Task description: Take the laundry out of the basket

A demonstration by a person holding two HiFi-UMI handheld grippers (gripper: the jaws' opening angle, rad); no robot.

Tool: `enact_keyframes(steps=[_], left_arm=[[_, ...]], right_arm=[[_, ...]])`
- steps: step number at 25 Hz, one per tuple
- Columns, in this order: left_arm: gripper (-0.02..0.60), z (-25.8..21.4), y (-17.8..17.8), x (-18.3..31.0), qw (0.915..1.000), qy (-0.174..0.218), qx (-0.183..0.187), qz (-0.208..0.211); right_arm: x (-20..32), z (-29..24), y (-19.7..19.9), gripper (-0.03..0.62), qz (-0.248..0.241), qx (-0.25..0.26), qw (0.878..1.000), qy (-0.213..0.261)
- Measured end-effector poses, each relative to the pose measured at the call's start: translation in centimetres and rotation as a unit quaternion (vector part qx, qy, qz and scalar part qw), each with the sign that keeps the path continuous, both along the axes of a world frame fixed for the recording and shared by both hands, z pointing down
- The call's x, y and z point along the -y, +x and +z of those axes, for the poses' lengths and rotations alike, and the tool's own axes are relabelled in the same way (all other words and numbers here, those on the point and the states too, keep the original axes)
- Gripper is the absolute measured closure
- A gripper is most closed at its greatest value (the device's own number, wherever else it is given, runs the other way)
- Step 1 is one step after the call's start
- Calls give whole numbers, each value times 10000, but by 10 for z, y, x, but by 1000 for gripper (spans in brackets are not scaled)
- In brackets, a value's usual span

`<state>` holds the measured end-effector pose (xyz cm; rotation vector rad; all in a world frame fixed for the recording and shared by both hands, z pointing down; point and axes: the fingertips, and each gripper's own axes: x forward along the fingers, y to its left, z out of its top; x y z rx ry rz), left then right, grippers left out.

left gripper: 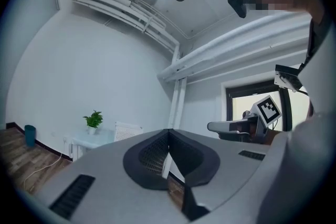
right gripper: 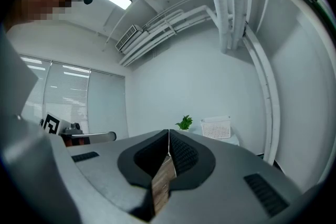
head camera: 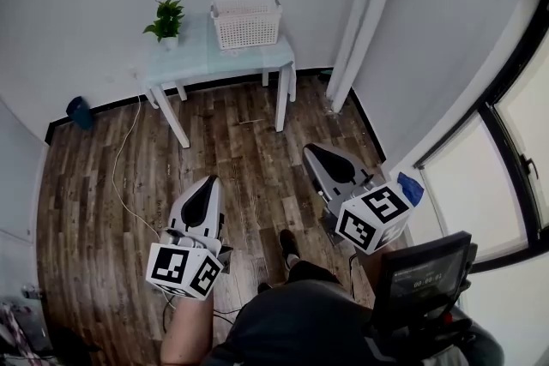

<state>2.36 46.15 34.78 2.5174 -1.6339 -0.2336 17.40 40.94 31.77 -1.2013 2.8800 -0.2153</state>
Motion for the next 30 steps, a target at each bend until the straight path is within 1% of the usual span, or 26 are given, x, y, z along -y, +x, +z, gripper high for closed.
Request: enact_keyframes(steps=[3, 8, 10, 13, 15, 18, 20, 25, 28, 30], left_arm=[[572, 2, -2, 21, 9999, -54, 146, -57], [572, -2, -12, 69, 9992, -116, 233, -307], [572, -5, -12, 96, 9988, -149, 255, -382], [572, -5, -3, 150, 9980, -250, 362, -459], [572, -1, 0, 176, 9974, -327, 407, -504], [572, 1, -1, 187, 9973, -357, 338, -547], [572, 0, 5, 194, 9976, -322, 323, -518], [572, -4, 24, 242, 9969, -357, 548, -447], [572, -2, 31, 273, 9963, -436, 538, -508], [572, -1, 34, 285, 9961, -496, 532, -505]], right_arm=[[26, 4, -2, 577, -50, 67, 10000, -10], [78, 3, -3, 577, -148, 244, 9996, -5], [107, 1, 2, 577, -178, 272, 9995, 6], [163, -3, 16, 577, -233, 359, 9991, -14], [188, -3, 26, 577, -244, 393, 9989, -19], [200, -2, 32, 577, -203, 239, 9995, 83], [207, 1, 37, 577, -201, 254, 9995, 67], [251, 1, 45, 577, -359, 306, 9989, 82], [282, 7, 47, 577, -520, 310, 9982, -7], [291, 11, 44, 577, -590, 153, 9981, 21]])
